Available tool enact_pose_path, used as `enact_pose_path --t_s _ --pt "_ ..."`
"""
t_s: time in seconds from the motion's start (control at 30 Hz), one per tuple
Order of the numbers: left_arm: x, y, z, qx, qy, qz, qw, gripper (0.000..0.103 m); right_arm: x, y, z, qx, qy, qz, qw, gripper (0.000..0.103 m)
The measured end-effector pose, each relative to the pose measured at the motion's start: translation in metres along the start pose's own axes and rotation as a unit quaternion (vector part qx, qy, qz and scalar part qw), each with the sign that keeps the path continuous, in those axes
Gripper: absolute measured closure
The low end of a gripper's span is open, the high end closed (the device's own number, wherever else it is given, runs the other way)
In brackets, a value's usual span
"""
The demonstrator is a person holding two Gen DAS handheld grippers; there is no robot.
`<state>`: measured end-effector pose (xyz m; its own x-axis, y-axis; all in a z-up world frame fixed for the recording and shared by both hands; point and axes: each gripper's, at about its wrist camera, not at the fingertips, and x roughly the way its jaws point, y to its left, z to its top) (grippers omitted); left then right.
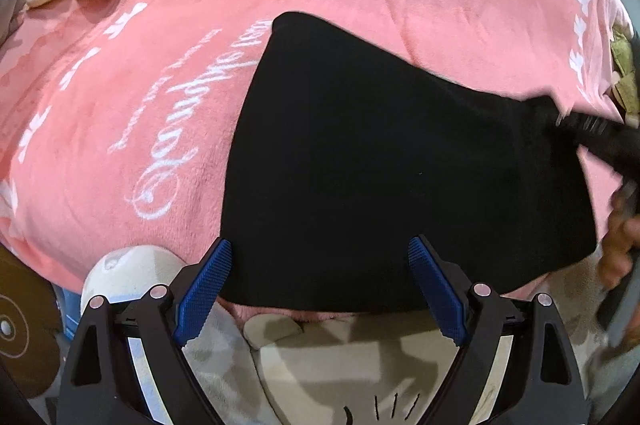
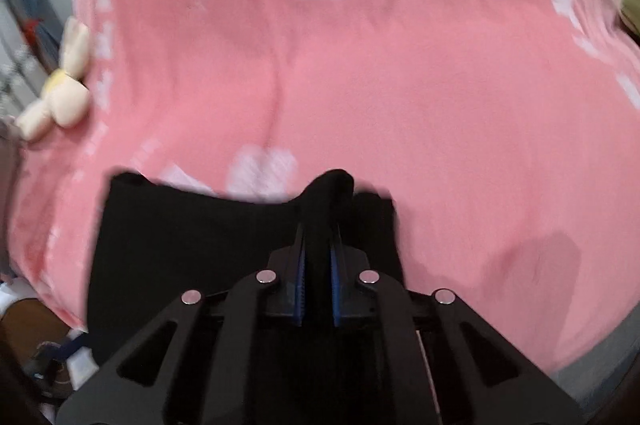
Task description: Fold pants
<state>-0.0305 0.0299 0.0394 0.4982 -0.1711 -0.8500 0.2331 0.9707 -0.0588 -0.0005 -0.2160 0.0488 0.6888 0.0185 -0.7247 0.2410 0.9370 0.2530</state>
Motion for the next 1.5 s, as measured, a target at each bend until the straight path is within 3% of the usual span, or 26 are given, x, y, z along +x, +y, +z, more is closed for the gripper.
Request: enact_pose_path --t_s 0.1,0.2,0.37,0.43,0.5,0.6,0.7,0.77,0.8,0.87,0.93,0.97,1.1,1.2,1.3,1.37,1.4,1.43,1.5 --pt "0.004 -0.001 0.003 0.003 -0.001 0.002 1.0000 0.015 0.005 0.018 0.010 -0.053 -0.017 -0.025 0.998 0.092" --pt "0.008 0.000 0.002 -0.004 0.001 0.001 1.0000 0.014 0.046 0.012 0.000 -0.081 0.039 -0.089 0.992 0.084" --pt "0.007 0.001 0.001 0.004 -0.002 0.003 1.0000 0.013 -0.028 0.009 -0.032 -0.015 -0.031 -0.027 0.999 0.084" --pt "0.008 0.001 0.000 0.003 -0.004 0.005 1.0000 0.012 -0.036 0.010 -0.051 -0.013 -0.015 -0.007 1.000 0.084" --pt "0.010 -0.002 0.000 0.004 -0.005 0.009 0.9999 0.012 -0.020 0.008 -0.075 -0.039 0.024 -0.026 0.999 0.092" --pt "0.007 -0.004 -0.001 0.008 -0.006 0.011 0.9999 0.012 -0.027 0.005 -0.080 -0.037 0.016 -0.028 0.999 0.091" --pt "-0.006 0.004 -0.005 0.004 -0.013 -0.007 0.9999 0.012 -0.050 0.006 -0.070 -0.021 -0.007 -0.043 0.999 0.083" --pt "-0.011 0.016 -0.007 -0.016 -0.021 -0.027 0.9993 0.012 -0.057 0.002 -0.068 -0.027 -0.009 -0.044 0.999 0.067" --pt "-0.012 0.023 -0.008 -0.030 -0.022 -0.041 0.9985 0.012 -0.058 -0.002 -0.070 -0.025 -0.007 -0.045 0.999 0.050" --pt "-0.007 0.041 -0.009 -0.068 -0.013 -0.070 0.9951 0.012 -0.057 -0.008 -0.072 -0.022 -0.005 -0.043 0.999 0.040" --pt "0.003 0.056 -0.008 -0.094 -0.006 -0.086 0.9918 0.012 -0.057 -0.013 -0.077 -0.021 -0.002 -0.033 0.999 0.023" --pt "0.008 0.060 -0.007 -0.102 -0.002 -0.090 0.9907 0.012 -0.051 -0.013 -0.079 -0.025 0.005 -0.029 0.999 0.021" --pt "0.033 0.070 -0.001 -0.116 0.017 -0.142 0.9828 0.012 -0.025 -0.022 -0.085 -0.013 0.043 -0.009 0.999 0.020" --pt "0.063 0.070 0.000 -0.139 0.047 -0.206 0.9675 0.011 -0.003 -0.034 -0.086 0.041 0.070 0.028 0.996 0.019" --pt "0.072 0.065 0.004 -0.166 0.044 -0.206 0.9633 0.005 0.004 -0.038 -0.083 0.064 0.064 0.052 0.995 0.014" --pt "0.071 0.058 0.007 -0.165 0.041 -0.183 0.9683 0.005 0.009 -0.038 -0.081 0.070 0.063 0.054 0.994 0.014" --pt "0.069 0.053 0.009 -0.159 0.034 -0.172 0.9715 0.005 0.010 -0.036 -0.079 0.065 0.060 0.051 0.995 0.021" --pt "0.065 0.047 0.011 -0.144 0.022 -0.161 0.9762 0.006 0.010 -0.033 -0.077 0.055 0.054 0.043 0.996 0.035" --pt "0.057 0.035 0.014 -0.110 0.000 -0.137 0.9845 0.020 0.008 -0.028 -0.072 0.040 0.046 0.049 0.997 0.058"
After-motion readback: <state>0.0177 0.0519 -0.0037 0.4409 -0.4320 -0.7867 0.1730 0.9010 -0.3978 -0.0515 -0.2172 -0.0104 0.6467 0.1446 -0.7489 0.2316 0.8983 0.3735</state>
